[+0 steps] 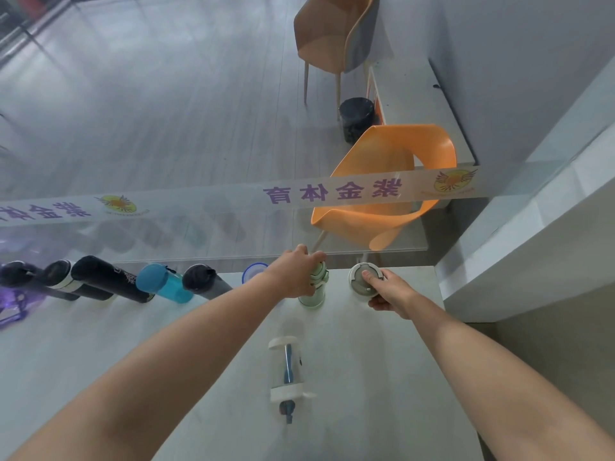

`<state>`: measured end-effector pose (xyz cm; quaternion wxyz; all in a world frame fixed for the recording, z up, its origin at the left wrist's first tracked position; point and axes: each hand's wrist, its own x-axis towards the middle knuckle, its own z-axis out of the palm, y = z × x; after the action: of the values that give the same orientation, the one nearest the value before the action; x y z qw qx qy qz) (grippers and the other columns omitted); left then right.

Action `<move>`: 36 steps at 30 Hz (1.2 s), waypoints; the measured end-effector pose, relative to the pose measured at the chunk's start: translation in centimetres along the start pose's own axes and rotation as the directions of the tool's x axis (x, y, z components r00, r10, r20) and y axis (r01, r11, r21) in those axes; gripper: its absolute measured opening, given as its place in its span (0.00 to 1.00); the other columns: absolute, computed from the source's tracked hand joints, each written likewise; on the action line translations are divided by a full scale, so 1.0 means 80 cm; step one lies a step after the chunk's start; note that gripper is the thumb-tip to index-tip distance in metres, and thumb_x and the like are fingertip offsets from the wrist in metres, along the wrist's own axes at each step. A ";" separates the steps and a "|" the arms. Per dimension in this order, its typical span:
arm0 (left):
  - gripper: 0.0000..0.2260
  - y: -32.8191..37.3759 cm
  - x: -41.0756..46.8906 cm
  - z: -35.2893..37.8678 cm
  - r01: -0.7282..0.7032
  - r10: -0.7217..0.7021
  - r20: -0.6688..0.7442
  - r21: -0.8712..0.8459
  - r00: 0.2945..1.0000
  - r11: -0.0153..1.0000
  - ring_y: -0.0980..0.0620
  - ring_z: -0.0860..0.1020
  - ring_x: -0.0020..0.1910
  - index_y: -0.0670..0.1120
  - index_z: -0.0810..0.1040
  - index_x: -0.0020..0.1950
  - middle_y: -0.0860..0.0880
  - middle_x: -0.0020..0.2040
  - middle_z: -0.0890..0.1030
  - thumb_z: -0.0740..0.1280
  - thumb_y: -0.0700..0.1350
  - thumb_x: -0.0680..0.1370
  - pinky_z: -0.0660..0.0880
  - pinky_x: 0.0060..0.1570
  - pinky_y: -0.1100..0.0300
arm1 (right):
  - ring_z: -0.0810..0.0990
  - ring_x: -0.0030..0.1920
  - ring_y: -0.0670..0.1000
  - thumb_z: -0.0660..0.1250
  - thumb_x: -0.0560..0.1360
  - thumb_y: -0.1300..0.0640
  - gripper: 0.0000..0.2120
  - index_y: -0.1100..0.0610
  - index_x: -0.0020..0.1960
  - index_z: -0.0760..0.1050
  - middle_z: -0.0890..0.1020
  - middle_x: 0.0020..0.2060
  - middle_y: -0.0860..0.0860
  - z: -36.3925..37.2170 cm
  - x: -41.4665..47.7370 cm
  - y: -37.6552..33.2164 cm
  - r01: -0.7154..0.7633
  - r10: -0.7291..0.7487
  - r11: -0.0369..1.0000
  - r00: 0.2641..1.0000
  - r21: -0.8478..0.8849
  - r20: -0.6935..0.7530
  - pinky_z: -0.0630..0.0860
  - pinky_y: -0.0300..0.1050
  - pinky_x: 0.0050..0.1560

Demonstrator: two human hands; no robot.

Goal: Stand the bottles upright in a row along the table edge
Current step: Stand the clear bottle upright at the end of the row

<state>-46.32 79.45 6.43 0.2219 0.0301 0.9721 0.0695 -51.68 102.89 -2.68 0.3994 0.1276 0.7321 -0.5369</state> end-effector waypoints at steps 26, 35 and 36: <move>0.33 0.005 0.023 0.003 0.024 -0.026 -0.022 -0.081 0.999 0.996 0.44 0.75 0.51 0.60 0.61 0.71 0.45 0.58 0.71 0.74 0.54 0.71 0.79 0.50 0.51 | 0.79 0.32 0.53 0.65 0.78 0.42 0.18 0.54 0.60 0.73 0.81 0.42 0.56 -0.005 0.013 0.003 -0.018 0.015 0.998 0.998 -0.063 -0.055 0.79 0.48 0.39; 0.48 -0.011 -0.003 0.023 0.015 -0.026 -0.069 -0.155 0.997 0.988 0.39 0.68 0.66 0.61 0.45 0.77 0.45 0.69 0.67 0.75 0.57 0.68 0.74 0.60 0.41 | 0.80 0.33 0.52 0.71 0.70 0.34 0.39 0.55 0.72 0.65 0.81 0.35 0.57 0.002 -0.006 0.024 -0.055 0.046 0.997 0.989 -0.056 -0.139 0.80 0.45 0.36; 0.49 -0.015 -0.011 0.028 0.013 -0.029 -0.092 -0.172 0.995 0.985 0.38 0.67 0.67 0.61 0.43 0.77 0.44 0.72 0.65 0.75 0.57 0.69 0.73 0.61 0.40 | 0.81 0.33 0.52 0.71 0.70 0.34 0.40 0.56 0.72 0.65 0.82 0.35 0.57 0.005 -0.013 0.027 -0.060 0.051 0.996 0.989 -0.064 -0.141 0.81 0.45 0.36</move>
<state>-44.59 78.47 4.61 0.1783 -0.0028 0.9722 0.1515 -49.46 103.66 -3.45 0.3662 0.1714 0.7721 -0.4903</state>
